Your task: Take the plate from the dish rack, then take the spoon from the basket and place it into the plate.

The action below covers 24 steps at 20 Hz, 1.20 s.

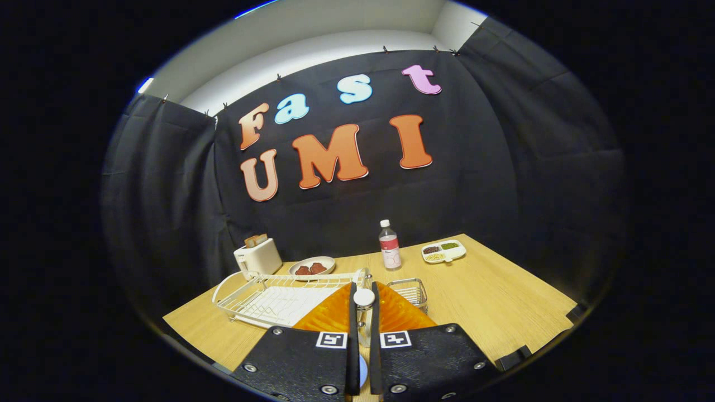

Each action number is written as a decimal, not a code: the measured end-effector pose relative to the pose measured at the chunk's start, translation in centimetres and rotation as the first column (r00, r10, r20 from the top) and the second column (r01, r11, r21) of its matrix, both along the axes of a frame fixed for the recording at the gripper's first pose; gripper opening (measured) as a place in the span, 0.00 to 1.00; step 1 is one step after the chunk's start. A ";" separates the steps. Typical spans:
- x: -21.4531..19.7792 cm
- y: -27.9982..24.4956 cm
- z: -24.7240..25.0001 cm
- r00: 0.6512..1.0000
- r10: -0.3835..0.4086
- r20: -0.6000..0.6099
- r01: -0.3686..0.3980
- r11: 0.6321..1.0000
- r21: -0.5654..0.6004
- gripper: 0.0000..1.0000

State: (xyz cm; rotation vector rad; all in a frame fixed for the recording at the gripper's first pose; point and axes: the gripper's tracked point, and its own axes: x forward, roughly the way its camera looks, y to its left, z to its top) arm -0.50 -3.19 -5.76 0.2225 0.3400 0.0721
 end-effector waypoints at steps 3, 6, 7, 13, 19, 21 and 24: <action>-2.2 2.5 0.2 0.996 0.092 0.019 -0.093 0.994 0.052 0.07; -3.7 4.0 -1.7 0.988 0.153 -0.007 -0.152 0.985 0.084 0.07; -4.0 4.4 -2.7 0.986 0.166 -0.032 -0.162 0.982 0.101 0.07; -5.0 6.6 -6.8 0.966 0.244 -0.089 -0.229 0.961 0.153 0.07; -5.6 7.9 -9.7 0.951 0.284 -0.120 -0.264 0.951 0.159 0.07; -6.0 7.6 -10.0 0.949 0.295 -0.114 -0.275 0.948 0.161 0.07; -7.4 7.7 -11.3 0.931 0.332 -0.151 -0.305 0.935 0.180 0.08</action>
